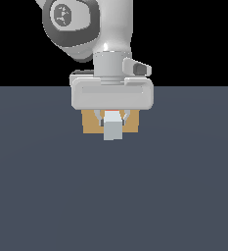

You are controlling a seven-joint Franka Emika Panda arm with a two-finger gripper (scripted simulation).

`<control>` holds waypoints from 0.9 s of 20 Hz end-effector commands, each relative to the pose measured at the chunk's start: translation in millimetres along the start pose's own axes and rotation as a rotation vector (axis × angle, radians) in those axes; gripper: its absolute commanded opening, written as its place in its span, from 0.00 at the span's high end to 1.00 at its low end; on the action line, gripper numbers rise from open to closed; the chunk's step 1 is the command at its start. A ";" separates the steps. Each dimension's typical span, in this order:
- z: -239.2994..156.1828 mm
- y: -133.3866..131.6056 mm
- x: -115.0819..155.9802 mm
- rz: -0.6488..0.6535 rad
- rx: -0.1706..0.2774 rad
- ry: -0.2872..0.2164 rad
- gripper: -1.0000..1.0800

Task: Insert the peg into the horizontal hole in a box.

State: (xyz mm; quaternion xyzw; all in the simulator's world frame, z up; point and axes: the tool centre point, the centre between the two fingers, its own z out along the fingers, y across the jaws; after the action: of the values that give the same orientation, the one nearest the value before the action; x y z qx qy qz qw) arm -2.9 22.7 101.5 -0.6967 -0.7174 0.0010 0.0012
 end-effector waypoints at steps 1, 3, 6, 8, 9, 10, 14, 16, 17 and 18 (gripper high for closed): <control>-3.2 2.2 0.2 -0.001 -0.007 0.000 1.00; -0.9 0.7 0.1 0.000 -0.002 0.000 1.00; -0.9 0.6 3.7 0.000 -0.002 0.000 1.00; -0.9 0.4 10.2 0.000 -0.002 0.000 1.00; -1.3 0.3 14.7 0.000 -0.003 0.000 1.00; -1.3 0.1 19.9 0.000 -0.003 0.000 1.00; -1.6 -0.4 49.1 -0.001 -0.003 0.000 1.00; -1.9 -0.6 68.4 -0.001 -0.004 0.000 1.00; -2.3 -0.7 77.7 0.000 -0.005 0.001 1.00; -2.3 -0.6 86.3 0.000 -0.005 0.001 1.00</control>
State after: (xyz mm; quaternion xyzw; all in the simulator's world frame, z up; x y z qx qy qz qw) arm -6.6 94.6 101.5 -0.6966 -0.7174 0.0011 0.0011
